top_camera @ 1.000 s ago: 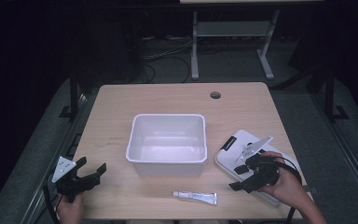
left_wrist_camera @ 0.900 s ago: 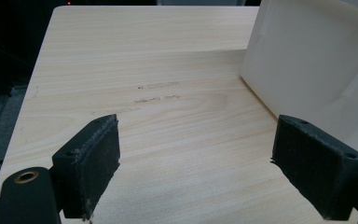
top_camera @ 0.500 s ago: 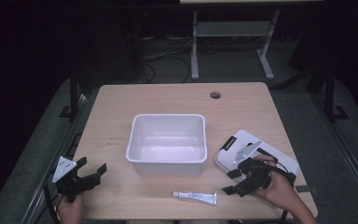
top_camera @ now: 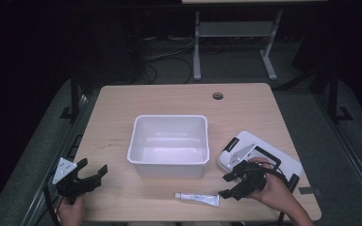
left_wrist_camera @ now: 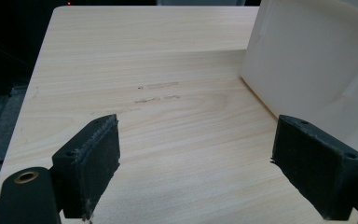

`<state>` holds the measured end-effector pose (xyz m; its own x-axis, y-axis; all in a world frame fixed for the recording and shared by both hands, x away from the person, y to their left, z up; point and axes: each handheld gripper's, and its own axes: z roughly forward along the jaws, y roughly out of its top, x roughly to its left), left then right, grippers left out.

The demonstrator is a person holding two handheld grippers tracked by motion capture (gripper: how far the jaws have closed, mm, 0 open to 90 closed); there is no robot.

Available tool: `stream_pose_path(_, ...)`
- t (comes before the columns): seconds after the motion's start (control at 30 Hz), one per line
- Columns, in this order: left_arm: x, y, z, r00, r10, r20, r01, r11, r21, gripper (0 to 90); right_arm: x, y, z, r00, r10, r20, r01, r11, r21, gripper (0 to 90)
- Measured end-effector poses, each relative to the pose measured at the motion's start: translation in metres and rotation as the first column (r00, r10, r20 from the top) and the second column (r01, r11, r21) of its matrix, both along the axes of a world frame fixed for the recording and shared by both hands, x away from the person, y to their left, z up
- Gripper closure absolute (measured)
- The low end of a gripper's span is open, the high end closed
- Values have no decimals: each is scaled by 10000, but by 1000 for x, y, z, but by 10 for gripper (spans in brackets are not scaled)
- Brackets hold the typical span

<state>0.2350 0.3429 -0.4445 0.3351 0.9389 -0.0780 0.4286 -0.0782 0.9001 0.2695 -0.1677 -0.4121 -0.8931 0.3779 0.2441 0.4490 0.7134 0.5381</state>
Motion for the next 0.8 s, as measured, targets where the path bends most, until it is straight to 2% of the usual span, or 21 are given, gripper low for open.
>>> stream_pose_path(0.53,0,1,0,10000,-1,3,1,10000,23,140,3,25,1,9980,633,14,-633,9980,28,356)
stream_pose_path(0.8,0,2,0,10000,4,-7,-4,10000,-15,140,1,35,-5,9956,938,-75,-937,9956,74,361)
